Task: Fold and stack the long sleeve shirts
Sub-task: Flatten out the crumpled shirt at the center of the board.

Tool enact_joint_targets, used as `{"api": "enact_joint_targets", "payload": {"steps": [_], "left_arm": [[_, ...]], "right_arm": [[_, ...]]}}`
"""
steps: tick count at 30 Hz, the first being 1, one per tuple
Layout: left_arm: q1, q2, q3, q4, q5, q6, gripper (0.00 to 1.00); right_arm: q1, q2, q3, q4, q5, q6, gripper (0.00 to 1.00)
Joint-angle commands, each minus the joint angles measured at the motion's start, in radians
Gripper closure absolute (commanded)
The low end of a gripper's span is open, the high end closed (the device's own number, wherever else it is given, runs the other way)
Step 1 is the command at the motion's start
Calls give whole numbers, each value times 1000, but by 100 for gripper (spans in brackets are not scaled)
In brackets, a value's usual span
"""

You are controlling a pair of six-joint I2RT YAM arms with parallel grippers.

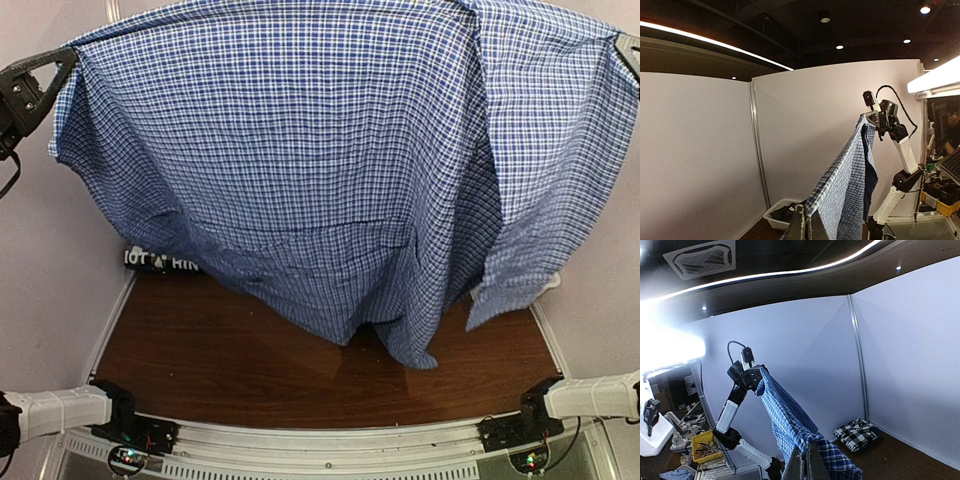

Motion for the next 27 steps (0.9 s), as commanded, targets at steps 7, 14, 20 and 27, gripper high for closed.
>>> {"api": "enact_joint_targets", "payload": {"steps": [7,14,20,27], "left_arm": [[52,-12,110,-18,-284,-17,100],[52,165,49,-85,-502,84,100],[55,374,-130,-13,-669,169,100],[64,638,-238,115,-773,201,100]], "right_arm": [[202,-113,115,51,508,-8,100],[465,-96,-100,4,1031,-180,100],[499,52,-206,-40,1444,-288,100],[147,246,-467,154,1381,-368,100]]}}
